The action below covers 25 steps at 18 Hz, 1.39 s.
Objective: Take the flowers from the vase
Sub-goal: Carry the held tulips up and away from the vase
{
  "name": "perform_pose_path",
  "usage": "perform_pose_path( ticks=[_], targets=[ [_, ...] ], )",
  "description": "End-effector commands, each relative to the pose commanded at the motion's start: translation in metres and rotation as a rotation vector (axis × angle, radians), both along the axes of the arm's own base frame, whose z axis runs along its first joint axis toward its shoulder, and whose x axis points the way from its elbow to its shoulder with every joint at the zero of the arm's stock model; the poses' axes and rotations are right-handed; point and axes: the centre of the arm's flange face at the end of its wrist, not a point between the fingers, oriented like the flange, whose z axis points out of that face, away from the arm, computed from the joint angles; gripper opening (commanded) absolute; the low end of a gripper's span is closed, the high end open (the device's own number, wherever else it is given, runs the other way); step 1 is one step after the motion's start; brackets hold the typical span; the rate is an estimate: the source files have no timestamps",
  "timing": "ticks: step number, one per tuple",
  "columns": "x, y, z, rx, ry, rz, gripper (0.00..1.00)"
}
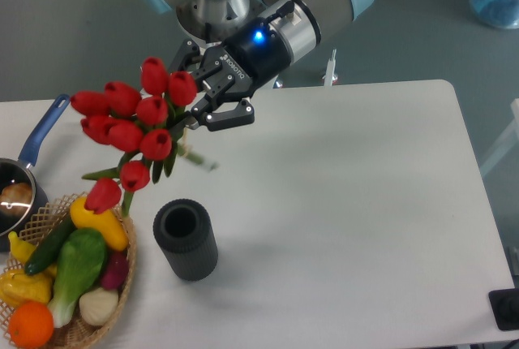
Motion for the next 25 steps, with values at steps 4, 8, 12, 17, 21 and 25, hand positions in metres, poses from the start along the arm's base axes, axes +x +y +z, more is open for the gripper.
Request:
perform_pose_path(
  ticks=[4,8,12,17,21,25],
  targets=[
    [-0.006,-0.011,-0.005,-0.008,-0.011,0.025,0.21],
    [-0.027,-0.029,-0.011,-0.015,-0.018,0.079,0.22],
    [-0.057,-0.059,-0.006,-0.012,-0.008,0.159,0.22],
    [-0.106,-0.107,-0.014,-0.006,-0.014,0.278,0.22],
    [-0.136,-0.123,-0.026,-0.008,-0.019,0.321,0.22],
    [-0.155,-0.138,-0.037,-0.006,-0.005,0.353,0.22]
  ],
)
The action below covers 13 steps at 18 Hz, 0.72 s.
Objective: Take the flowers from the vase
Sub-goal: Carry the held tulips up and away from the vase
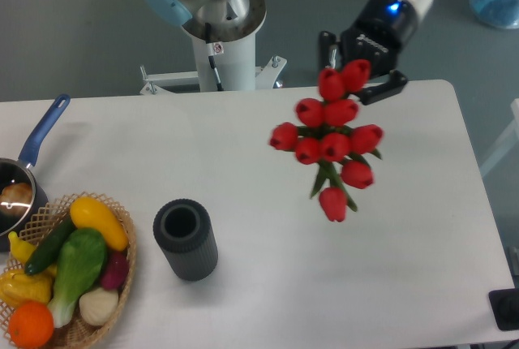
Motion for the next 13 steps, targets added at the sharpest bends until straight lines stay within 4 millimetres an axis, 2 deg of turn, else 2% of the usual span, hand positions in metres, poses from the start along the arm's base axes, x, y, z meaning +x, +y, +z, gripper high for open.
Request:
perform_pose_path(
  ticks=[4,13],
  targets=[
    [-0.0053,-0.0081,0.0007,0.000,0.002,0.017,0.22],
    [-0.0050,-0.0089,-0.0023,-0.003,0.005,0.019,0.22]
  ],
)
